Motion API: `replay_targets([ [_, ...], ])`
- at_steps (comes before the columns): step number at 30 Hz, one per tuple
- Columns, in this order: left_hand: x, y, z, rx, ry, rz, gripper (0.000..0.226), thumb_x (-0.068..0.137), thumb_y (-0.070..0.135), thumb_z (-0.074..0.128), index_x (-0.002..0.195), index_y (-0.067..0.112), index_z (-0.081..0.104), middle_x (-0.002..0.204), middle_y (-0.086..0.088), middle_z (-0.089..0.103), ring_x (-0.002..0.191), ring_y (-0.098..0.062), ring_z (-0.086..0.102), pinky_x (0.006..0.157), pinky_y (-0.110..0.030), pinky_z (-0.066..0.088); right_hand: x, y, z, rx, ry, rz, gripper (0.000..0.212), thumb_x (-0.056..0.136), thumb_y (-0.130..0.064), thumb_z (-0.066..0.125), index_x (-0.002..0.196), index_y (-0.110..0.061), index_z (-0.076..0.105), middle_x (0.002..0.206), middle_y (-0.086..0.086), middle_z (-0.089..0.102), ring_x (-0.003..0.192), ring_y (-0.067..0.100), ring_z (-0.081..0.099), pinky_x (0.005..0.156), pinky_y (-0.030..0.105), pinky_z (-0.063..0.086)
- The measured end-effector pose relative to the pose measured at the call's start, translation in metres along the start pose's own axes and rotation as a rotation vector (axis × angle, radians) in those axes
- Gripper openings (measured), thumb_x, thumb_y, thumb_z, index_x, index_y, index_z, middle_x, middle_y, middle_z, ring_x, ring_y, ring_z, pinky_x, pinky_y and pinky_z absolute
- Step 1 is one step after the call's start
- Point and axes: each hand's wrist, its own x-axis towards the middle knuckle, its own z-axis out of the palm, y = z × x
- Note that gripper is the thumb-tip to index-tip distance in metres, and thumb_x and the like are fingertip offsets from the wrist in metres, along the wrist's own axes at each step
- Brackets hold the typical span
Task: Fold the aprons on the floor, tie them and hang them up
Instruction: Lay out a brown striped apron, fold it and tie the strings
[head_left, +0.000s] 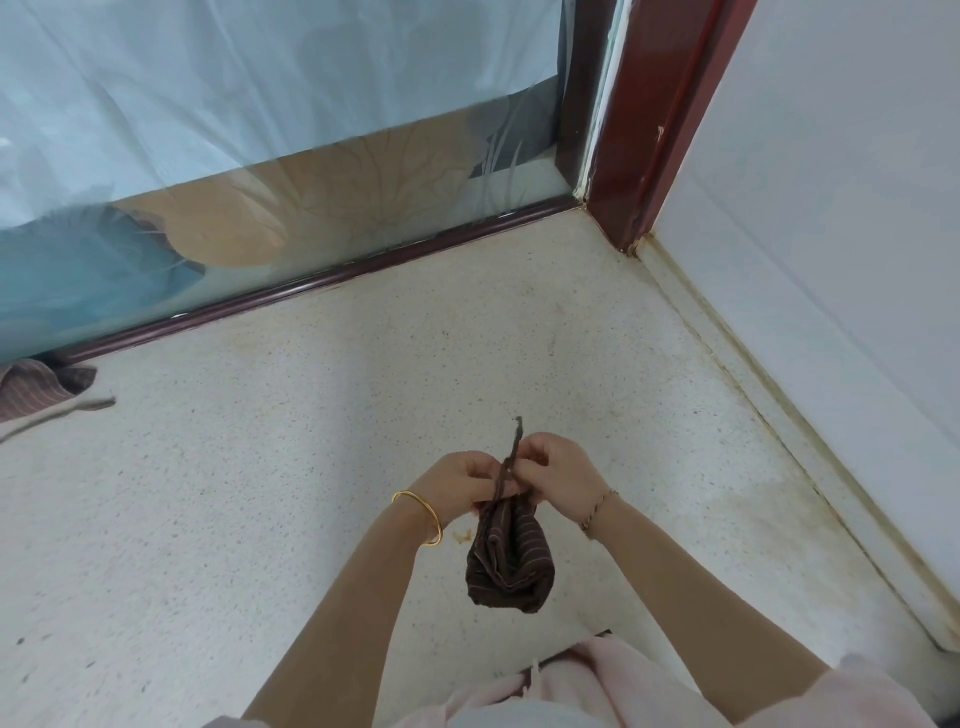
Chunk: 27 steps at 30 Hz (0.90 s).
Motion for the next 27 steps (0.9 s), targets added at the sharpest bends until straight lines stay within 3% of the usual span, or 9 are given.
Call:
replay_targets([
  [3,0.001,0.007,0.006,0.030,0.008,0.035,0.015,0.085,0.008,0.065,0.072,0.014,0.060,0.065,-0.002,0.058,0.057,-0.012,0.051,0.056,-0.021,0.043,0.006,-0.002,0.010,0.179,0.105,0.190,0.026,0.092,-0.007,0.039,0.067,-0.011,0.047,0.065,0.003,0.049,0.054,0.012,0.045,0.049,0.024,0.037],
  [7,0.004,0.010,0.009,0.100,0.038,0.055,0.011,0.084,0.012,0.066,0.075,0.016,0.061,0.066,-0.001,0.060,0.061,-0.016,0.052,0.059,-0.026,0.043,0.014,-0.001,0.016,0.112,0.205,0.252,0.036,0.093,-0.008,0.037,0.057,-0.011,0.040,0.059,0.003,0.041,0.053,0.014,0.035,0.050,0.028,0.026],
  [9,0.004,0.011,0.008,0.117,0.033,0.058,0.010,0.082,0.018,0.069,0.075,0.017,0.061,0.069,-0.003,0.060,0.066,-0.018,0.053,0.062,-0.029,0.043,0.014,0.001,0.020,0.147,0.226,0.281,0.032,0.092,-0.006,0.038,0.061,-0.009,0.043,0.061,0.005,0.043,0.054,0.015,0.036,0.051,0.028,0.028],
  [11,0.003,0.012,0.005,0.113,0.005,0.055,0.012,0.076,0.025,0.072,0.074,0.018,0.062,0.071,-0.006,0.060,0.068,-0.020,0.052,0.062,-0.029,0.043,0.013,0.002,0.022,0.356,0.224,0.302,0.024,0.091,0.000,0.040,0.070,-0.007,0.050,0.063,0.007,0.050,0.053,0.016,0.044,0.050,0.026,0.037],
  [13,0.002,0.011,0.002,0.108,-0.018,0.044,0.011,0.078,0.019,0.072,0.072,0.019,0.062,0.073,-0.007,0.061,0.069,-0.021,0.054,0.064,-0.029,0.044,0.010,0.001,0.024,0.559,0.187,0.266,0.019,0.092,0.003,0.042,0.082,-0.008,0.053,0.065,0.007,0.055,0.047,0.014,0.050,0.045,0.024,0.043],
  [16,0.001,0.009,0.002,0.131,-0.045,0.034,0.016,0.082,0.006,0.068,0.073,0.017,0.061,0.082,-0.010,0.065,0.073,-0.021,0.057,0.068,-0.029,0.046,0.011,0.002,0.024,0.498,0.131,0.179,0.004,0.094,-0.011,0.054,0.093,-0.009,0.057,0.061,0.001,0.055,0.038,0.007,0.048,0.039,0.020,0.040],
  [20,-0.003,0.005,0.001,0.066,-0.027,0.011,0.024,0.085,0.004,0.064,0.068,0.016,0.053,0.079,-0.001,0.065,0.063,-0.010,0.055,0.058,-0.021,0.043,0.018,0.008,0.003,0.721,0.176,0.340,0.025,0.100,-0.024,0.044,0.085,-0.009,0.058,0.043,-0.005,0.038,0.031,0.006,0.030,0.033,0.014,0.026],
  [23,-0.005,-0.001,0.000,-0.021,0.022,0.003,0.022,0.086,0.006,0.064,0.070,0.013,0.051,0.068,0.001,0.063,0.059,-0.012,0.052,0.057,-0.024,0.043,0.015,0.009,-0.011,0.874,0.137,0.441,0.044,0.099,-0.043,0.040,0.077,-0.009,0.058,0.051,0.002,0.047,0.038,0.012,0.046,0.038,0.019,0.041],
  [27,-0.002,-0.002,0.002,-0.071,0.104,-0.032,0.008,0.088,0.009,0.062,0.083,0.006,0.057,0.065,-0.005,0.060,0.058,-0.019,0.053,0.057,-0.030,0.047,0.006,0.008,-0.004,0.785,0.097,0.392,0.046,0.099,-0.040,0.040,0.068,-0.009,0.053,0.060,0.009,0.064,0.052,0.020,0.063,0.051,0.027,0.051],
])
